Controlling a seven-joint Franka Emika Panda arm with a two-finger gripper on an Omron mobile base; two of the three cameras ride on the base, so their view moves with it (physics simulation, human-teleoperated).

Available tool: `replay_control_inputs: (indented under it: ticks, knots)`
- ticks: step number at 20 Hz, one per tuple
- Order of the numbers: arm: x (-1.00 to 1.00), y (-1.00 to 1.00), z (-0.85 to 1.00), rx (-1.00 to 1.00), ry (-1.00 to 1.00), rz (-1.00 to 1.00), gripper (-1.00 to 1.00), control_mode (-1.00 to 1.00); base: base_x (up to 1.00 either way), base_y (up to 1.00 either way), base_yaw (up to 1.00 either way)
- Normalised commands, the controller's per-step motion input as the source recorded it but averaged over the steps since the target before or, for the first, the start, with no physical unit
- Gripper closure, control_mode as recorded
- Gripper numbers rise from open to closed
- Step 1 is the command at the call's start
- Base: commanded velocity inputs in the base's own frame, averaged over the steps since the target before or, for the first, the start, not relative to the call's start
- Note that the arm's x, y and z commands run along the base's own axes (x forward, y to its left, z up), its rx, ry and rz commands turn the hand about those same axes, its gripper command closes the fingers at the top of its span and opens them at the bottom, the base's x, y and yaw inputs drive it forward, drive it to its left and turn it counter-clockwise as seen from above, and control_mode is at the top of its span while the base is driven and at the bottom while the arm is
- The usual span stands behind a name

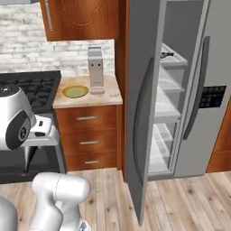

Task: Place the fish on the counter behind the older fish on the same shelf of the fridge to maintain FIFO order. Close the fridge door when finished.

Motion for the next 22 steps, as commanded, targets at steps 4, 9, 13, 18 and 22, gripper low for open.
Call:
replay_control_inputs:
  ticks: [4, 9, 13, 18, 22]
  knots:
    - [0.00, 0.00, 0.00, 0.00, 0.00, 0.00, 1.00, 1.00, -1.00, -0.42, -0.45]
    - [0.00, 0.00, 0.00, 0.00, 0.00, 0.00, 1.00, 1.00, -0.58, -0.84, -0.46]
    - [0.00, 0.00, 0.00, 0.00, 0.00, 0.00, 1.00, 1.00, 0.09, -1.00, -0.37]
    - [0.00, 0.00, 0.00, 0.00, 0.00, 0.00, 1.00, 1.00, 0.19, -1.00, -0.35]
    - [0.00, 0.00, 0.00, 0.00, 0.00, 0.00, 1.00, 1.00, 0.00, -1.00, -0.49]
